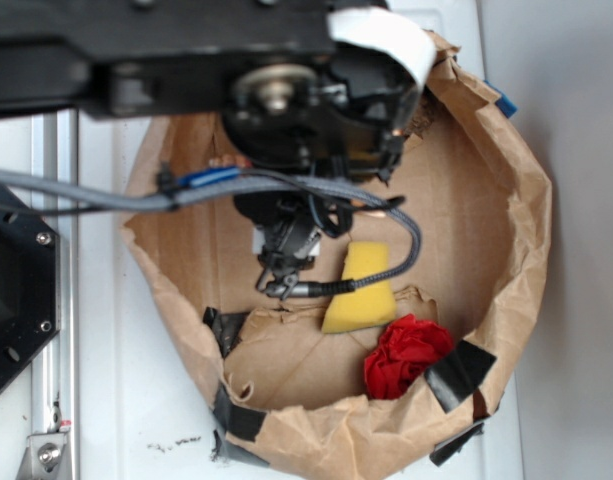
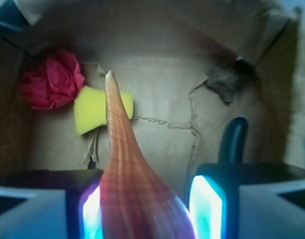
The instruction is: Grab the shell.
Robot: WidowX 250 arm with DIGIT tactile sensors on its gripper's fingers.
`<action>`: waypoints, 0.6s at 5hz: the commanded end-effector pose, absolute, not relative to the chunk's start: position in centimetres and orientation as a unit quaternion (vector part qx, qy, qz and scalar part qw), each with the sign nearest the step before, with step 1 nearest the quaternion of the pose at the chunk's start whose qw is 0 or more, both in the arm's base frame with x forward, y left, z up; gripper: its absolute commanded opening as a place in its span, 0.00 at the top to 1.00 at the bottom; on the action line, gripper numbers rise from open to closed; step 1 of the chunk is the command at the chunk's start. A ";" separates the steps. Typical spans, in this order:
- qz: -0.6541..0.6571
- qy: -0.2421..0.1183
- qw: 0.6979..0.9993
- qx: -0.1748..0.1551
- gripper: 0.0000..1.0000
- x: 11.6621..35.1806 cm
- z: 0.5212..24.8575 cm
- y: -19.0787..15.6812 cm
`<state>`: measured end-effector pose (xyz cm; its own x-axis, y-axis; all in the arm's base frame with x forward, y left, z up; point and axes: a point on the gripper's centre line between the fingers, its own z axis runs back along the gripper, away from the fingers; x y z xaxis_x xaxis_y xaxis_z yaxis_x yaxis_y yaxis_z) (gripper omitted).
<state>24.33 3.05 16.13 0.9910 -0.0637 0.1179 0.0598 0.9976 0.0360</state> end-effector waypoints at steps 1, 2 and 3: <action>0.029 -0.103 0.993 0.044 1.00 26.1 20.6 3.1; 0.030 -0.092 0.995 0.041 1.00 26.3 20.6 2.9; 0.029 -0.083 0.995 0.050 1.00 26.1 20.3 2.5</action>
